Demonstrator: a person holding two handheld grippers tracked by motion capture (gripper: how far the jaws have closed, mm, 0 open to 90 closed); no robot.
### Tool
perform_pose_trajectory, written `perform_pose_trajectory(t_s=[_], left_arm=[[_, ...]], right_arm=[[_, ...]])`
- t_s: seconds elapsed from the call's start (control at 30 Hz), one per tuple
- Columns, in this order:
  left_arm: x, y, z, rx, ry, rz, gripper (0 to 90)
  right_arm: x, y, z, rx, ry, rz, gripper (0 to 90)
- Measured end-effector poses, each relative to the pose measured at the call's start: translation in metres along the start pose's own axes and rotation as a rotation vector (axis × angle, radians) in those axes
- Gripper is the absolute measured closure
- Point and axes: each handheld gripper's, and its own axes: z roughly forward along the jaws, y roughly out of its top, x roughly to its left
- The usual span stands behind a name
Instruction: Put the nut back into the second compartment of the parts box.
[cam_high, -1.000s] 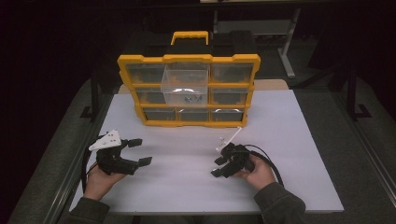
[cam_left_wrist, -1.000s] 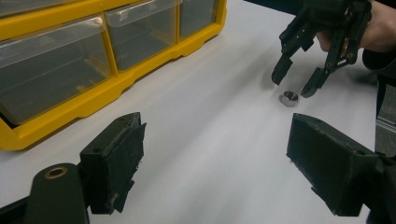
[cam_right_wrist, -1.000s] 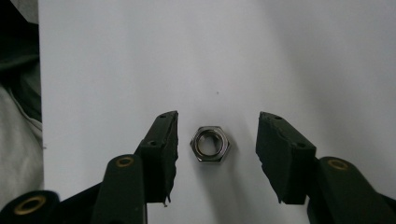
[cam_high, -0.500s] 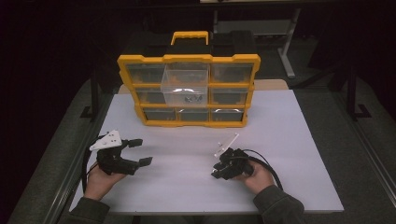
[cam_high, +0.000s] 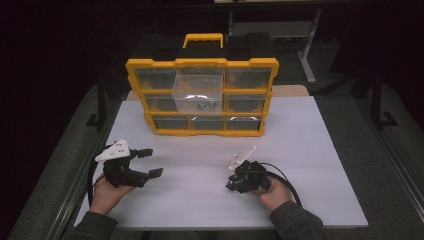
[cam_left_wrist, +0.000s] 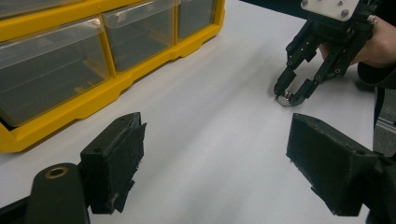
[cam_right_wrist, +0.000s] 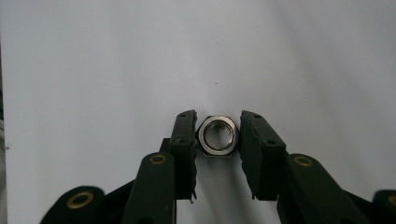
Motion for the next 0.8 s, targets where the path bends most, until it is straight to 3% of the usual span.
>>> perform_pose_trajectory(t_s=[0.07,0.23,0.43,0.63,0.8], left_arm=[[0.0001,-0.0001,0.0002,-0.001,0.0,0.0,18.6],[0.0002,0.0001,-0.0002,-0.005,0.0,-0.002,18.6],[-0.0002,0.0006,0.0,0.002,-0.001,0.006,18.7],[-0.0001,0.0004,-0.0002,-0.004,-0.002,0.0,18.7],[0.0005,0.0005,-0.0014,-0.006,0.0,-0.001,18.6]], right_arm=[[0.0018,0.0011,0.0,0.009,-0.013,-0.021,66.0],[0.0042,0.0021,0.0001,0.015,-0.02,-0.01,66.0],[0.0018,0.0029,0.0,0.011,-0.01,0.038,66.1],[-0.002,0.0012,0.0009,-0.01,-0.002,0.034,66.1],[-0.0033,0.0007,0.0001,-0.014,0.015,0.063,66.1]])
